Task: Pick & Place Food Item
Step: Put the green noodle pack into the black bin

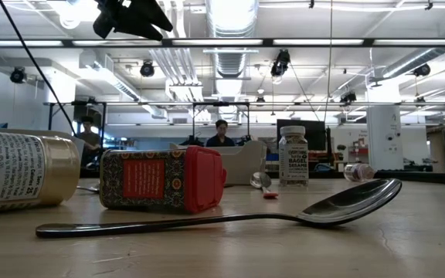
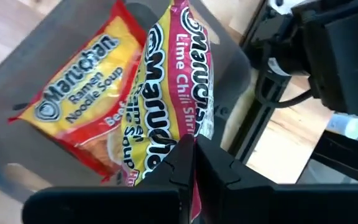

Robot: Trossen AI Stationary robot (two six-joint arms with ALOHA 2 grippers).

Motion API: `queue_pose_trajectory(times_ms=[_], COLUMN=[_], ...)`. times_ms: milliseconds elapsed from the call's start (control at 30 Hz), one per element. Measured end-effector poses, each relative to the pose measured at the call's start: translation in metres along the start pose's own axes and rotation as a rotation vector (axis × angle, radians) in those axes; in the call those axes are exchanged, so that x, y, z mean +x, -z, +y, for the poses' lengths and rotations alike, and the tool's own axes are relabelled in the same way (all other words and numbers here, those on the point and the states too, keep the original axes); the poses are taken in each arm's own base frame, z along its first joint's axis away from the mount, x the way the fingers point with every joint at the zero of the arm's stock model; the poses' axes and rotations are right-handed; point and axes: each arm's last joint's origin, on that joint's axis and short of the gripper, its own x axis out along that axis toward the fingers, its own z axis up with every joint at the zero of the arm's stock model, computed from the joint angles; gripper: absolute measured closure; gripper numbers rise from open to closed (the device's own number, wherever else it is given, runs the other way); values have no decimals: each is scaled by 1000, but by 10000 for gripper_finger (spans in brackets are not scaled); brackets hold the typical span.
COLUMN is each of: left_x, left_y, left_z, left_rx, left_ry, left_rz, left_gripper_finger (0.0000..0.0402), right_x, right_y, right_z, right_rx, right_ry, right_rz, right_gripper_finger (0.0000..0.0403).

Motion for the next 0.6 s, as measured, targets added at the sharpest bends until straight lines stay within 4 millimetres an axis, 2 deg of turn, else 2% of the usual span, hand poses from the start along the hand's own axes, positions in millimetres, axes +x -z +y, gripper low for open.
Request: queue_pose_trajectory(times_ms=[267,600], left_x=[0,0], left_y=[0,0], left_z=[0,0], left_rx=[-16,-18], left_ry=[0,0], left_rz=[0,0], left_gripper_finger=[222,222], right_x=[-8,-4], right_y=[3,0], right_z=[10,24], right_rx=[-7,2], right_ry=[-69,-155], right_rz=[-39,-63], right_gripper_finger=[395,395])
